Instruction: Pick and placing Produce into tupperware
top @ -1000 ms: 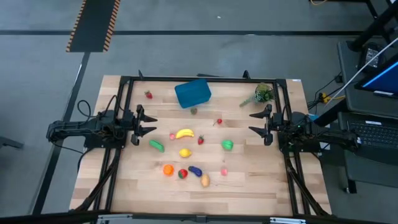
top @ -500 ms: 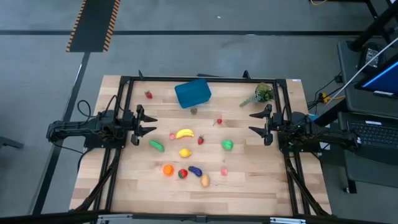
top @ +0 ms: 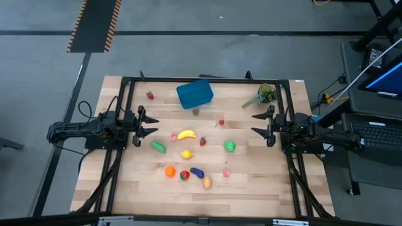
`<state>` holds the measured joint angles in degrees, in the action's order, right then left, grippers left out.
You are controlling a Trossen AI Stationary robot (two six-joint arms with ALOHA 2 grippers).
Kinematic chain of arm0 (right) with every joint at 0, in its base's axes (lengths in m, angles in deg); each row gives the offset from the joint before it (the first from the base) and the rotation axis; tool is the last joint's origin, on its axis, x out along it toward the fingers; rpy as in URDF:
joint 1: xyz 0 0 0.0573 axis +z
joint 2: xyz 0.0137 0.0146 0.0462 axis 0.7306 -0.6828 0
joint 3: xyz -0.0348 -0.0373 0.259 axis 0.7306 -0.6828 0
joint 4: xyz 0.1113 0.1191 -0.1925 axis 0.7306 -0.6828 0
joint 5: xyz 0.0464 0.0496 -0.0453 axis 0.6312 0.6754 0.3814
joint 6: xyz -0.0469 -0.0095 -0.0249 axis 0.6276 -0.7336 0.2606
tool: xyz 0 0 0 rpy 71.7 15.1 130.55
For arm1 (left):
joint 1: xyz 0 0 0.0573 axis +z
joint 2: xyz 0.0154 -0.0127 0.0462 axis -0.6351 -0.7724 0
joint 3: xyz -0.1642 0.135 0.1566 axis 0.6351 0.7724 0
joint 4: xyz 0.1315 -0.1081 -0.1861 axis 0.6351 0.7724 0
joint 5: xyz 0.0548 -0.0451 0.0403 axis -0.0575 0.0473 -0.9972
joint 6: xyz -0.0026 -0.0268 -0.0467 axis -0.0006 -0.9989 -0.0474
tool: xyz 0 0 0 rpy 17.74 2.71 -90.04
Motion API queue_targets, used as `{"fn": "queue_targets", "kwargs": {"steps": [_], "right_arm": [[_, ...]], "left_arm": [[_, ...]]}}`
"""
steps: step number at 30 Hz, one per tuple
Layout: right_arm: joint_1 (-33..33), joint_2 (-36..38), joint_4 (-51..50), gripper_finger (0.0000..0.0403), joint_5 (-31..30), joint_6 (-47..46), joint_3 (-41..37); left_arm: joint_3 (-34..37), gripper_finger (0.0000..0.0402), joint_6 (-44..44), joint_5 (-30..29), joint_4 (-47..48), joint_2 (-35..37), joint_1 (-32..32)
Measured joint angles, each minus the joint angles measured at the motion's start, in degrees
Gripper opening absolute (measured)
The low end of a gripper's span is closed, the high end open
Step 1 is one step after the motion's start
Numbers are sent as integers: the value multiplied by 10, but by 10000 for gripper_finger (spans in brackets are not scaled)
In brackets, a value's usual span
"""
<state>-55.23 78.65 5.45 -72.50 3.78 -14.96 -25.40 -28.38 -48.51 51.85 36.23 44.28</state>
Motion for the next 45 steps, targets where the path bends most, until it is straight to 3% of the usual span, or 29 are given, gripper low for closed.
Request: {"fn": "queue_targets", "kwargs": {"steps": [33,41,45], "right_arm": [[0,0,5,288,0,1,0],[0,0,5,288,0,-1,0],[0,0,5,288,0,-3,0]], "left_arm": [[0,170,4,0,0,0,0],[0,170,4,-106,-5,0,0],[0,170,30,-117,-5,0,0]]}}
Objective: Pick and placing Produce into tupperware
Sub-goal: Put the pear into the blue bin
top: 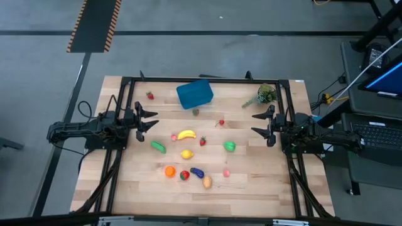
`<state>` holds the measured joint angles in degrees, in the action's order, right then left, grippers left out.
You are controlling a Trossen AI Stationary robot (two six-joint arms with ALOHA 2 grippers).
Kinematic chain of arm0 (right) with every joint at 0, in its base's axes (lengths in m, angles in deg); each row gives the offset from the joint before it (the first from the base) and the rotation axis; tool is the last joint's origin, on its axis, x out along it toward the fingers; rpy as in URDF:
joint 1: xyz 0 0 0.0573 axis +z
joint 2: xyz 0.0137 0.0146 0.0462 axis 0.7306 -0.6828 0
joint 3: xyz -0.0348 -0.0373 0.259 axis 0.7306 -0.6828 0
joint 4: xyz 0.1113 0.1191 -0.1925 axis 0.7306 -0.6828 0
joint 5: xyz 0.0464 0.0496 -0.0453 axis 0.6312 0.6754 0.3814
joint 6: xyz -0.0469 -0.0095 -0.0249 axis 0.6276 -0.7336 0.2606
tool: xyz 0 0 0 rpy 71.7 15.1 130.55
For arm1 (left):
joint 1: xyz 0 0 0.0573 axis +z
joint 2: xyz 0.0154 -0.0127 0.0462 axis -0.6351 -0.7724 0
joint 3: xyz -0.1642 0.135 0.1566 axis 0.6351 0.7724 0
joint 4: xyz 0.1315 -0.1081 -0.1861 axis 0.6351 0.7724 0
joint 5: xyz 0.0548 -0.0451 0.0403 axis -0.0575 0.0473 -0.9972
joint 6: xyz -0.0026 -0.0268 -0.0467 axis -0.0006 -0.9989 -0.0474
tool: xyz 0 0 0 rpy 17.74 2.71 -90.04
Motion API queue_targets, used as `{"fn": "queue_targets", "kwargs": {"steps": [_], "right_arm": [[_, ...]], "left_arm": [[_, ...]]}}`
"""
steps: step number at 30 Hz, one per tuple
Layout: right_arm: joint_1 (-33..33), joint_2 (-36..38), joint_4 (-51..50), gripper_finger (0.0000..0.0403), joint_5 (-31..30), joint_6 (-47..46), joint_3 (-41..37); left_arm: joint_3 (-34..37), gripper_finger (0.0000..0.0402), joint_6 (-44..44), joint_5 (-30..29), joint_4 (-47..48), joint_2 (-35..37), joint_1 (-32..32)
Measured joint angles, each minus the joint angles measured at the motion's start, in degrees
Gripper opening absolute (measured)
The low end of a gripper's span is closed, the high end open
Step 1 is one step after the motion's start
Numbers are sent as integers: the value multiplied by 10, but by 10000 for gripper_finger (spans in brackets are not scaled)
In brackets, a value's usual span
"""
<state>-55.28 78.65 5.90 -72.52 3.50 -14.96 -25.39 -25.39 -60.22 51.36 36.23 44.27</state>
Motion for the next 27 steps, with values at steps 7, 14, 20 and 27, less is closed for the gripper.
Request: {"fn": "queue_targets", "kwargs": {"steps": [7,14,20,27], "right_arm": [[0,0,53,288,4,-23,0],[-1,-1,74,288,4,-44,0],[-5,-41,63,288,4,-45,35],[-5,-207,60,288,-4,-11,107]], "left_arm": [[0,170,18,2,-20,0,2],[-7,170,38,3,-48,-19,26],[-32,170,49,3,-48,-83,49],[-81,170,50,8,-50,-207,60]]}}
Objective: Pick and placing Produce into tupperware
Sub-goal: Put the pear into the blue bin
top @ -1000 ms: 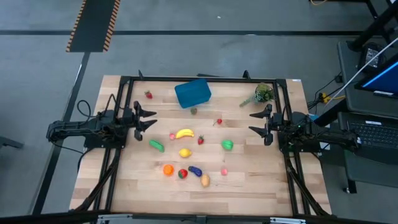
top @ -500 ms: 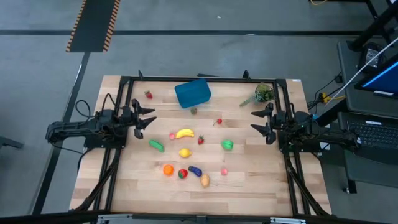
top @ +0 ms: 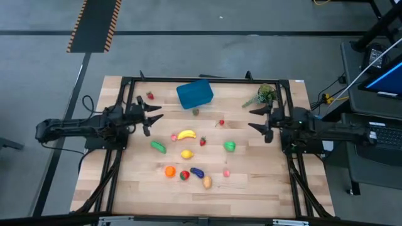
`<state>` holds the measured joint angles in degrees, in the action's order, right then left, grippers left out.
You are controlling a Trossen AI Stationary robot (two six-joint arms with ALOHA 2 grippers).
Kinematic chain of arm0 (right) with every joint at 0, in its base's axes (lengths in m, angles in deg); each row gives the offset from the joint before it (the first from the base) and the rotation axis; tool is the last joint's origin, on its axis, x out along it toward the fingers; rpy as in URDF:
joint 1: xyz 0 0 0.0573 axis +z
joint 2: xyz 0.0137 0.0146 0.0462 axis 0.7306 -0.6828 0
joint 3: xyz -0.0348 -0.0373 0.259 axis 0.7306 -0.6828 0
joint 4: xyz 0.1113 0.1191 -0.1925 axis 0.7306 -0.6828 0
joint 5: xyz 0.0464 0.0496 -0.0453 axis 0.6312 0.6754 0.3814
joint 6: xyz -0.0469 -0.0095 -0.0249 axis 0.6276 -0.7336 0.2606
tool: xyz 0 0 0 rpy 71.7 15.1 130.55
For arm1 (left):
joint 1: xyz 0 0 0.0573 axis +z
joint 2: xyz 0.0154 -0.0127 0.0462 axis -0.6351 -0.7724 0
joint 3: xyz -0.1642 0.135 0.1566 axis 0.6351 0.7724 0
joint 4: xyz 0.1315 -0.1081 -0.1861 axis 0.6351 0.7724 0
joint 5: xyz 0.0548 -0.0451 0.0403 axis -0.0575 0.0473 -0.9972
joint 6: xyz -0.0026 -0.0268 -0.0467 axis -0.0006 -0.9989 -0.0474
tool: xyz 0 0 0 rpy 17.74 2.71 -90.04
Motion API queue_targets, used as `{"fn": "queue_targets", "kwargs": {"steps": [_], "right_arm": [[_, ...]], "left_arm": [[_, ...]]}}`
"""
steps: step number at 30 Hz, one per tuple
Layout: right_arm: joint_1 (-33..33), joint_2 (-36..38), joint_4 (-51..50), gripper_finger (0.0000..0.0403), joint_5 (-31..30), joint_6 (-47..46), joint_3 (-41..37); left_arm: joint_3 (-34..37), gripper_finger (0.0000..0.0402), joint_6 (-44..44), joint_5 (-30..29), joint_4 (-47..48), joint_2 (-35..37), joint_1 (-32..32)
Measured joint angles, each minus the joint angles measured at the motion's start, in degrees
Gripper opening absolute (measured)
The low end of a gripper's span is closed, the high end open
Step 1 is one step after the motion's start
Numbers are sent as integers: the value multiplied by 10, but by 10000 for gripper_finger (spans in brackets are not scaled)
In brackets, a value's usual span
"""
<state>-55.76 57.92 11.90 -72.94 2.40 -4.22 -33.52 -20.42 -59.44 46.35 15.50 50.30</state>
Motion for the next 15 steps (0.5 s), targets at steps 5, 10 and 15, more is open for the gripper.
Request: {"fn": "queue_targets", "kwargs": {"steps": [5,10,15], "right_arm": [[0,-122,-15,288,0,37,65],[0,-221,-99,288,0,70,163],[0,-301,-231,288,0,59,272]], "left_arm": [[-47,170,19,59,11,-82,0],[-97,170,45,80,48,-148,0],[-156,170,46,80,137,-199,0]]}}
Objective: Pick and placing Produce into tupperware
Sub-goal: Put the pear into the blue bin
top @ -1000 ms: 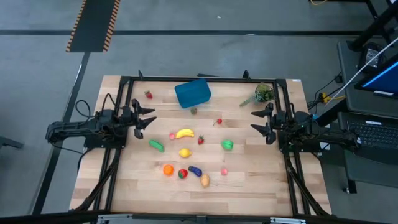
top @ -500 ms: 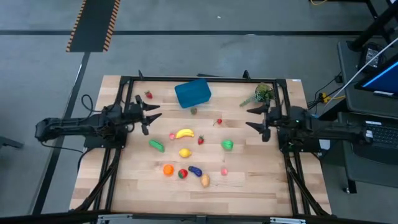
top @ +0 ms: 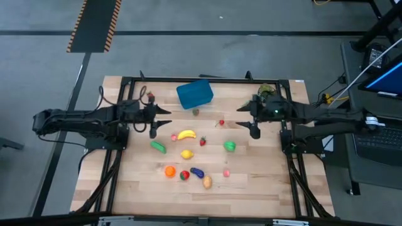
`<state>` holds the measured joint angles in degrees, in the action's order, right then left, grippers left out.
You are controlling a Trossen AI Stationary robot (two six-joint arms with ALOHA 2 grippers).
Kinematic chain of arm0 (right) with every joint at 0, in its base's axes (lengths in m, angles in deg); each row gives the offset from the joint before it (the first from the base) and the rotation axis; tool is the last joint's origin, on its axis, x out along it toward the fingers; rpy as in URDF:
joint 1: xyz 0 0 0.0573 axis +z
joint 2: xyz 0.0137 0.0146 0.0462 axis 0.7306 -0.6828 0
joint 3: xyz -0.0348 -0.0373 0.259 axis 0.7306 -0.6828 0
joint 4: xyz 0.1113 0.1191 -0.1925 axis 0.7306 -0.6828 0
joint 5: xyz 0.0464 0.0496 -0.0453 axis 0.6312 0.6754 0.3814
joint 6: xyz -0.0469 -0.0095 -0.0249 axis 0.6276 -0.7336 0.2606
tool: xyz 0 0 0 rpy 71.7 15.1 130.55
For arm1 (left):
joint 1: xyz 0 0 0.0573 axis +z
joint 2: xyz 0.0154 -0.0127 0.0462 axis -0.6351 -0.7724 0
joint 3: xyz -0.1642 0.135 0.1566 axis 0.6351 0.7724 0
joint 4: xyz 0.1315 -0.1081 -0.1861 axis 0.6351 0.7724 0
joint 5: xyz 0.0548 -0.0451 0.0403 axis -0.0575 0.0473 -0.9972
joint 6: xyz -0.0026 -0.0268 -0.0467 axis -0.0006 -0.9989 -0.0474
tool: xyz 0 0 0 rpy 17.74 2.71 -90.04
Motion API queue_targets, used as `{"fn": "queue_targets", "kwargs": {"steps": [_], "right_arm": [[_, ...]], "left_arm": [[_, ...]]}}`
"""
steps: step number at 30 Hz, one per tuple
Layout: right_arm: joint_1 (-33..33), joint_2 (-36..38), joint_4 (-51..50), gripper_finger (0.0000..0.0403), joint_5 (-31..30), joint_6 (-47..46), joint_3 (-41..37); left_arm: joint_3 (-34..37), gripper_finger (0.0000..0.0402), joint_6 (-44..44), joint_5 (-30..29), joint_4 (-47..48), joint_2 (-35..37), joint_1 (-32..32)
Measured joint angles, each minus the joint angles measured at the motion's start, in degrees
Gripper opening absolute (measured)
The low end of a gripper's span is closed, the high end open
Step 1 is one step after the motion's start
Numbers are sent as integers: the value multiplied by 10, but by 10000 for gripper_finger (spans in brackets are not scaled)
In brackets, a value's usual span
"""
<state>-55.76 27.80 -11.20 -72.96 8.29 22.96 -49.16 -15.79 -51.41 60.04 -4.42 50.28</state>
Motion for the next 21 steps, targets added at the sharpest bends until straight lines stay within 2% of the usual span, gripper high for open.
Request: {"fn": "queue_targets", "kwargs": {"steps": [4,10,14,21], "right_arm": [[0,-55,-111,288,0,-1,83],[0,-121,-214,288,15,-31,172],[6,-161,-254,288,24,-46,195],[36,-215,-259,288,26,-37,198]], "left_arm": [[-50,170,0,0,82,-31,0],[-93,170,-4,1,154,-59,0],[-95,170,-15,15,165,-71,0],[-95,170,-32,19,176,-90,0]]}}
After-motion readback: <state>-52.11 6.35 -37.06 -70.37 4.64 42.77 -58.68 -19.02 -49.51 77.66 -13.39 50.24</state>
